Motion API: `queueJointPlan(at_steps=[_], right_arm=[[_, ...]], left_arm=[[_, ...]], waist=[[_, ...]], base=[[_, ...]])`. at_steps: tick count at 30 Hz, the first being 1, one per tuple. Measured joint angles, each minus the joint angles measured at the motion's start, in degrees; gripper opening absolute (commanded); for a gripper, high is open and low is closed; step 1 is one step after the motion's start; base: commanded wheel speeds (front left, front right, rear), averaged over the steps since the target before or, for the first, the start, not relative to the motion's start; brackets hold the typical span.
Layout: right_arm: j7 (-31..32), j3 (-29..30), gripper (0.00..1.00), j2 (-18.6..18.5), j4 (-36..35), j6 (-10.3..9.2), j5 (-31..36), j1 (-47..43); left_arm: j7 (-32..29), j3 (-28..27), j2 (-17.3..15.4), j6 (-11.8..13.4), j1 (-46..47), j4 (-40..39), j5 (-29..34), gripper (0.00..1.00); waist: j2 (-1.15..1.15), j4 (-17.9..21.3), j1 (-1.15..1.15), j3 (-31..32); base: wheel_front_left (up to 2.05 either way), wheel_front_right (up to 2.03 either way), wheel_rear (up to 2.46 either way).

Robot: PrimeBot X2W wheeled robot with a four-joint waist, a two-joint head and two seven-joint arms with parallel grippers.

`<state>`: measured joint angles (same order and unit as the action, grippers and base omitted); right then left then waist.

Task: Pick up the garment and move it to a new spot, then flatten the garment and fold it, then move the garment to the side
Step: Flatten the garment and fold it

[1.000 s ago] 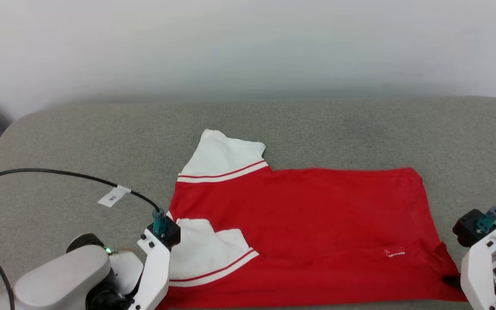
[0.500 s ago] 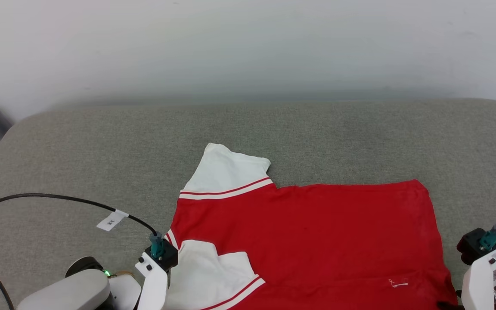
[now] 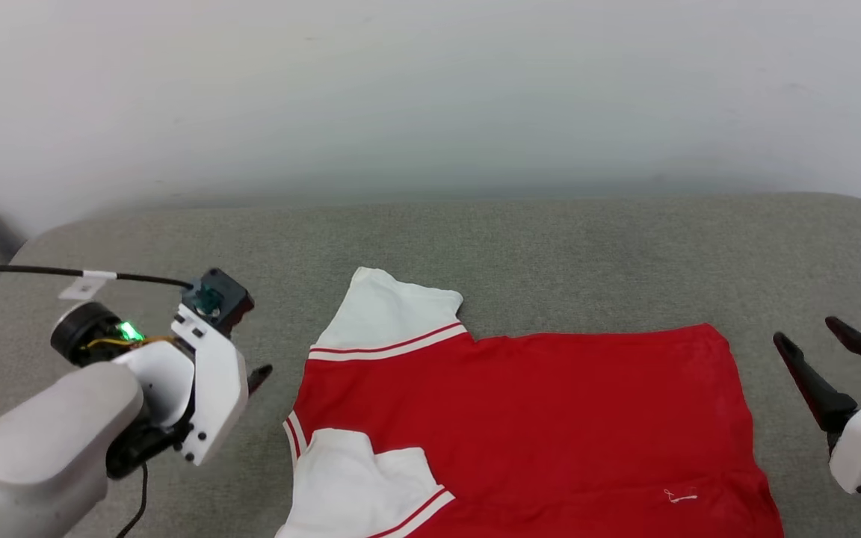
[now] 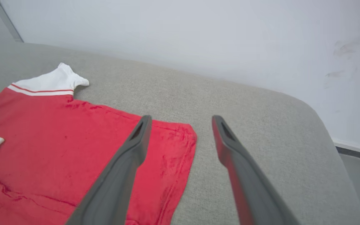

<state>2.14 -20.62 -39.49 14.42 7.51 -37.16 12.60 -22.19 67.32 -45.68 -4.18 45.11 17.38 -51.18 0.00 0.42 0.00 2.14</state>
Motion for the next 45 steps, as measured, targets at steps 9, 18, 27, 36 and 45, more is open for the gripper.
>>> queueJointPlan(at_steps=[9,18,27,36,45], right_arm=[[-9.96,16.13,1.0,14.23,-10.85,0.0,13.33,-7.44],[-12.26,22.38,1.0,26.98,-23.19,0.0,22.63,-13.39],[-12.27,19.83,1.0,29.25,-26.6,0.0,25.58,-12.09],[-14.62,17.29,1.0,28.95,-24.04,0.0,26.16,-7.31],[-16.25,15.14,1.0,28.8,-19.86,0.0,26.65,-5.14]], left_arm=[[4.97,-3.1,5.35,1.65,8.29,8.17,3.22,1.0],[0.68,-5.6,10.84,-0.74,20.12,16.53,1.65,1.0],[-17.69,-3.47,12.39,-2.89,29.04,21.25,-4.08,1.0],[-29.71,0.78,10.62,-3.15,33.38,19.83,-7.28,1.0],[-33.1,3.44,7.05,-3.22,34.66,16.47,-8.14,0.35]], waist=[[0.0,2.7,0.0,-2.47],[0.0,4.97,0.0,-9.52],[0.0,8.0,0.0,-18.34],[0.0,10.91,0.01,-26.85],[0.0,13.06,0.0,-31.91]], base=[[0.0,0.0,0.0],[0.0,0.0,0.0],[0.0,0.0,0.0],[0.0,0.0,0.0],[0.0,0.0,0.0]])
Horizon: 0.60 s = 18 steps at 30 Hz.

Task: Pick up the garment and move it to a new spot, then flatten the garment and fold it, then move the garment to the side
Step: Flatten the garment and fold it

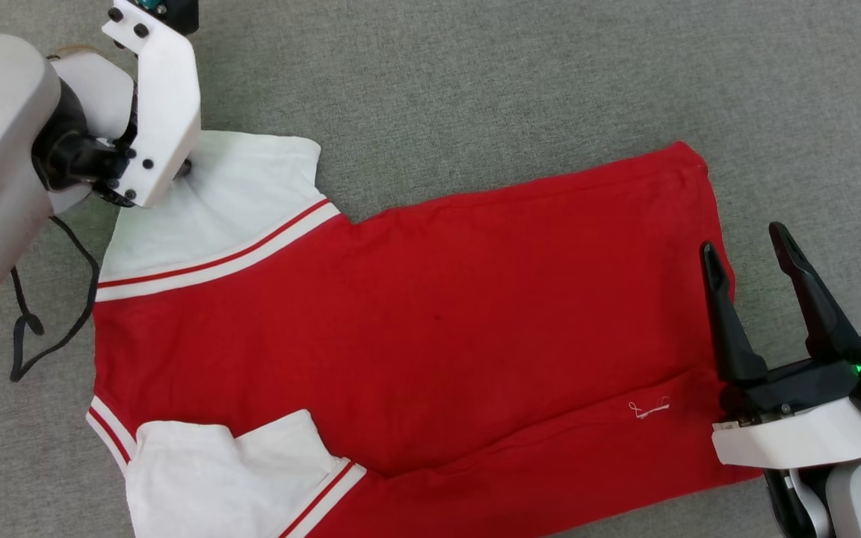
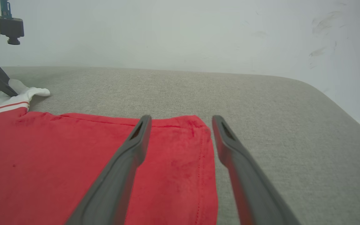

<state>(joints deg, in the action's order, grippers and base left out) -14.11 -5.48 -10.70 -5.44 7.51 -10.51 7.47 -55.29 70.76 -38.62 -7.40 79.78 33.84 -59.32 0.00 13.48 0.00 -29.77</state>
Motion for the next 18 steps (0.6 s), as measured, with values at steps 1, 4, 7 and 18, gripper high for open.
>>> queueJointPlan(at_steps=[1,4,7,18], right_arm=[[-0.05,0.01,1.0,-0.03,0.3,0.0,0.0,0.09],[-0.29,0.62,1.0,-0.41,0.54,0.0,0.03,0.79],[-0.52,1.87,1.0,-1.48,0.08,0.01,0.52,2.65],[12.17,2.42,1.0,-12.13,1.74,0.0,-1.13,12.09]], left_arm=[[0.09,0.13,-0.18,0.0,-0.01,-0.27,-0.33,0.0],[1.3,0.91,-0.1,0.0,-0.5,-0.9,-0.47,0.0],[2.98,1.34,-0.32,0.01,-1.33,-1.05,-0.89,0.0],[11.56,2.33,-0.25,0.01,-5.05,-6.14,-0.85,0.0]], waist=[[0.0,-0.05,0.0,0.12],[0.0,-0.3,0.0,1.06],[0.0,-0.62,0.0,2.58],[0.0,-3.48,0.0,10.24]], base=[[0.0,0.0,0.0],[0.0,0.0,0.0],[0.0,0.0,0.0],[0.0,0.0,0.0]])
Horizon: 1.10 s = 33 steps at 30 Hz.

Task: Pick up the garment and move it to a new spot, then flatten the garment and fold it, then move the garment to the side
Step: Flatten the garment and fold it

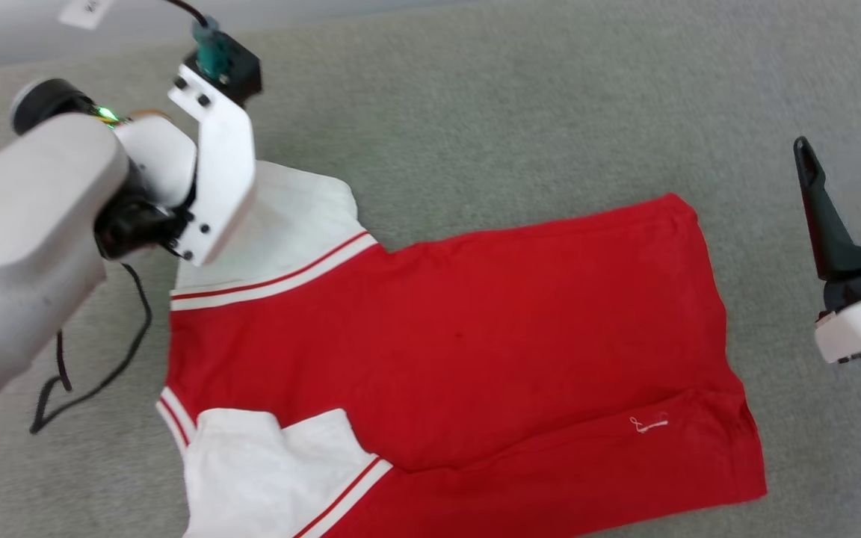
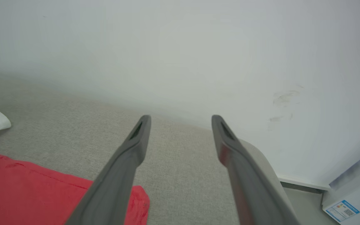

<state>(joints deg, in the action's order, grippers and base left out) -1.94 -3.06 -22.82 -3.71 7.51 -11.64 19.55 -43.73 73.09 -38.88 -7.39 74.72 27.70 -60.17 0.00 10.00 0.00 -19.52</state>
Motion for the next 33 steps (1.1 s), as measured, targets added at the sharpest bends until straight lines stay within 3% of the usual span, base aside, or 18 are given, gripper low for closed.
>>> queueJointPlan(at_steps=[5,6,11,14,21,33], right_arm=[[16.67,-5.63,1.0,-8.16,3.27,0.0,-7.89,4.59],[25.76,-9.18,1.0,-13.13,4.77,0.0,-12.78,8.02],[40.81,-17.61,1.0,-19.94,7.34,0.0,-21.51,13.31],[46.58,-21.73,1.0,-22.69,8.62,0.0,-24.66,16.84],[54.81,-28.09,1.0,-24.9,13.45,0.0,-28.93,22.3],[51.33,-31.61,1.0,-23.26,22.67,-0.01,-30.56,23.64]], left_arm=[[2.63,0.29,0.38,0.0,-2.11,-2.54,0.42,0.0],[3.77,0.27,0.45,0.0,-2.54,-4.32,0.82,0.0],[4.85,0.36,1.11,0.0,-2.58,-7.09,1.72,0.0],[4.94,0.37,1.6,0.0,-2.52,-8.6,2.6,0.0],[6.06,0.37,2.61,0.0,-1.46,-11.34,4.39,0.0],[7.9,0.38,3.36,0.0,0.9,-12.89,5.8,0.0]], waist=[[0.0,-2.45,0.0,2.7],[0.0,-4.02,0.0,3.66],[0.0,-6.4,-0.01,3.59],[0.0,-7.53,0.0,2.6],[0.0,-10.38,0.0,-0.22],[0.0,-14.52,0.0,-5.75]], base=[[0.0,0.0,0.0],[0.0,0.0,0.0],[0.0,0.0,0.0],[0.0,0.0,0.0],[0.0,0.0,0.0],[0.0,0.0,0.0]])
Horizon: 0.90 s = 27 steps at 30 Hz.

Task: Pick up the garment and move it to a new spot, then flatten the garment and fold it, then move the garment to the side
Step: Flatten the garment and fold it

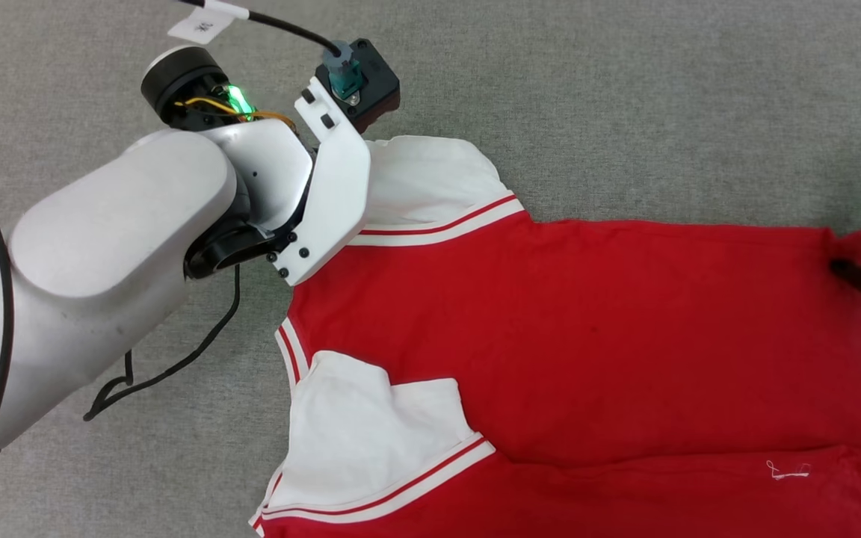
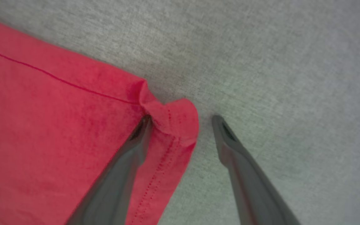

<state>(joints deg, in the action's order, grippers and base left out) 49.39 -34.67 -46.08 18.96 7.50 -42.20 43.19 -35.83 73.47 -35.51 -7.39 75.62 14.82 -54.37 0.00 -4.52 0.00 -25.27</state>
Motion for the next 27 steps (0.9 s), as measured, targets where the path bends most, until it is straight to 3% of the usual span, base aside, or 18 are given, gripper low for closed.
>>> queueJointPlan(at_steps=[3,4,5,17,20,27], right_arm=[[-0.79,-0.96,1.0,0.19,0.77,-0.12,-1.2,0.06],[-1.23,-1.16,0.31,0.24,1.0,-0.12,-1.31,0.18],[-2.76,-2.24,0.0,1.09,1.89,-0.1,-1.78,0.19],[-16.08,-6.1,0.0,2.18,3.28,0.0,-1.27,-3.65],[-21.15,-5.87,0.0,2.03,2.59,0.0,-1.69,-7.31],[-25.28,-5.03,0.0,1.0,0.42,0.0,-1.59,-14.19]], left_arm=[[0.24,0.0,0.0,0.0,0.0,0.29,0.13,0.0],[0.33,0.0,0.01,0.0,0.0,0.41,0.13,0.0],[0.8,-0.01,0.0,0.0,-0.35,1.16,0.14,0.0],[5.36,-0.01,0.44,0.0,-8.0,4.22,-1.29,0.0],[6.35,-0.01,-0.03,0.0,-12.3,3.24,-1.87,0.0],[7.08,-0.01,-2.43,0.0,-19.99,0.23,-2.31,0.0]], waist=[[0.0,-0.06,0.0,-0.3],[0.0,0.01,0.0,-0.23],[0.0,0.26,0.0,0.55],[0.0,1.38,0.0,9.87],[0.0,1.7,0.0,14.6],[0.0,1.78,0.0,21.06]], base=[[0.0,0.0,0.0],[0.0,0.0,0.0],[0.0,0.0,0.0],[0.0,0.0,0.0],[0.0,0.0,0.0],[0.0,0.0,0.0]])
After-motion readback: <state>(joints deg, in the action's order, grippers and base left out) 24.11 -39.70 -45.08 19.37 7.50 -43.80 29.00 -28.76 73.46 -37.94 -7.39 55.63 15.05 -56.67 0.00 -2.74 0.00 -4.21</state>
